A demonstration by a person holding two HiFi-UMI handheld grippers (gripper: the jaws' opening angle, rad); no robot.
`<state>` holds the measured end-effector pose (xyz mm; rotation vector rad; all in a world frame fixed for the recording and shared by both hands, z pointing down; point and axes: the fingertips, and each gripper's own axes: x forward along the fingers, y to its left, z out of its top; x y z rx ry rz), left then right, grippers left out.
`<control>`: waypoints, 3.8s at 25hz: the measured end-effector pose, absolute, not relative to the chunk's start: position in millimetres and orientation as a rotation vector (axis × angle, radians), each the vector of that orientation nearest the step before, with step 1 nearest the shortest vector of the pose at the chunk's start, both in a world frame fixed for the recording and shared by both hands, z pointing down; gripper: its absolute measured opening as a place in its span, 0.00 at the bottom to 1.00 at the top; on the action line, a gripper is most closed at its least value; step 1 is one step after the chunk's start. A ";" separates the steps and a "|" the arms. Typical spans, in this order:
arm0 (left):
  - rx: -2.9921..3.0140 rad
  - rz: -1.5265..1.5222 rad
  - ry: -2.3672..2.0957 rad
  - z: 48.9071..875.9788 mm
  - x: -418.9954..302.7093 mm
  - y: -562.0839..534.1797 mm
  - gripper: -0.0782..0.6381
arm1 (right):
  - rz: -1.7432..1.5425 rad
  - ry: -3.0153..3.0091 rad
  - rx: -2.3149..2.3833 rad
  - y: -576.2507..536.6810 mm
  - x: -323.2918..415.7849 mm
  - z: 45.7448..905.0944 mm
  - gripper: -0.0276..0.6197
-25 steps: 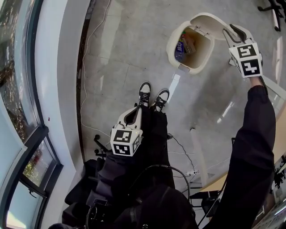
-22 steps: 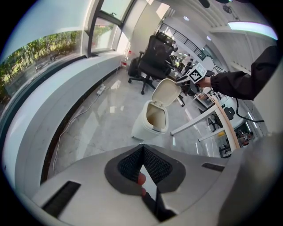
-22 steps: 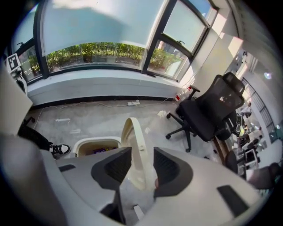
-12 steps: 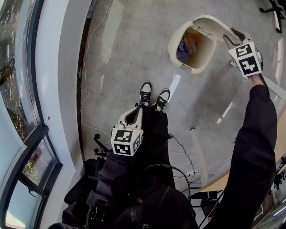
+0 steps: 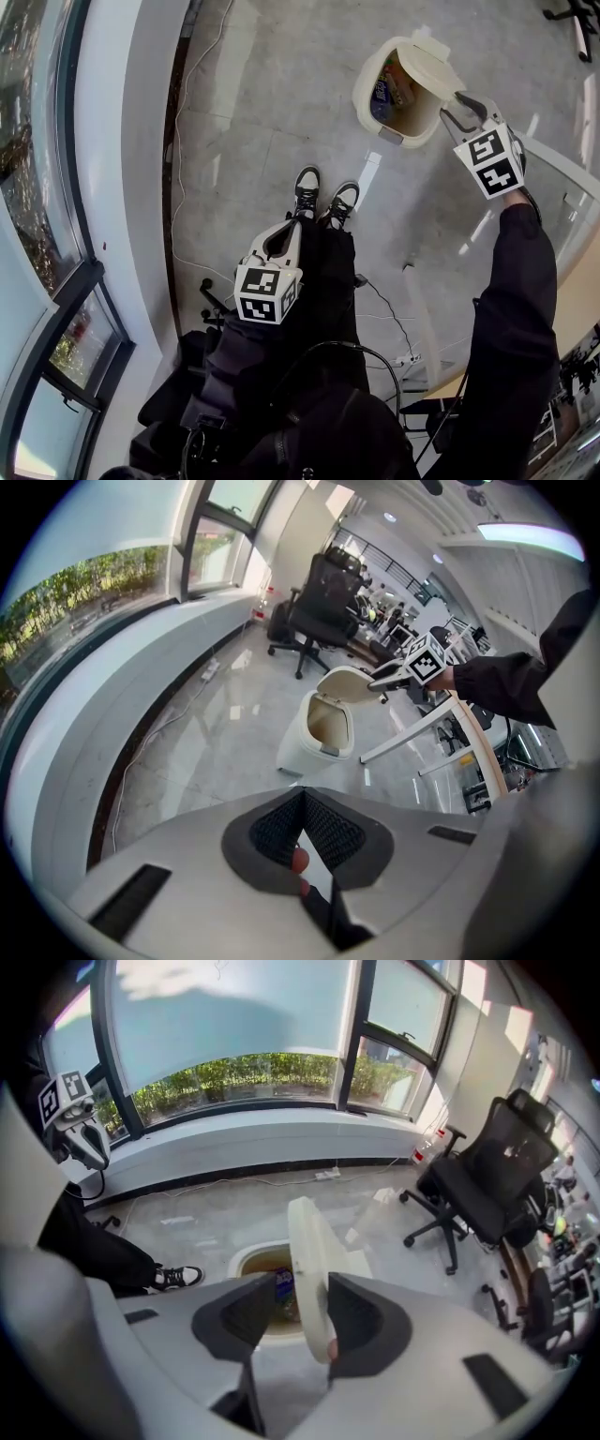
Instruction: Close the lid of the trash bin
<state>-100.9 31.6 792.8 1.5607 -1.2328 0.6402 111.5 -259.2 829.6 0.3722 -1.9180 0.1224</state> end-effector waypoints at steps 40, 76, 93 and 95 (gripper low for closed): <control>1.525 0.681 -1.189 816.1 -97.5 68.6 0.10 | 0.373 -1.813 0.228 -149.6 92.3 1002.9 0.29; 1.927 0.501 -1.357 595.9 -62.1 -60.9 0.10 | 0.466 -2.195 1.110 -145.2 102.9 628.3 0.05; 2.366 0.214 -1.433 319.9 6.0 -94.9 0.10 | 0.250 -2.473 1.620 -89.2 128.6 300.8 0.05; 2.397 0.195 -1.437 301.3 11.3 -92.0 0.10 | 0.218 -2.488 1.660 -84.8 133.0 277.6 0.05</control>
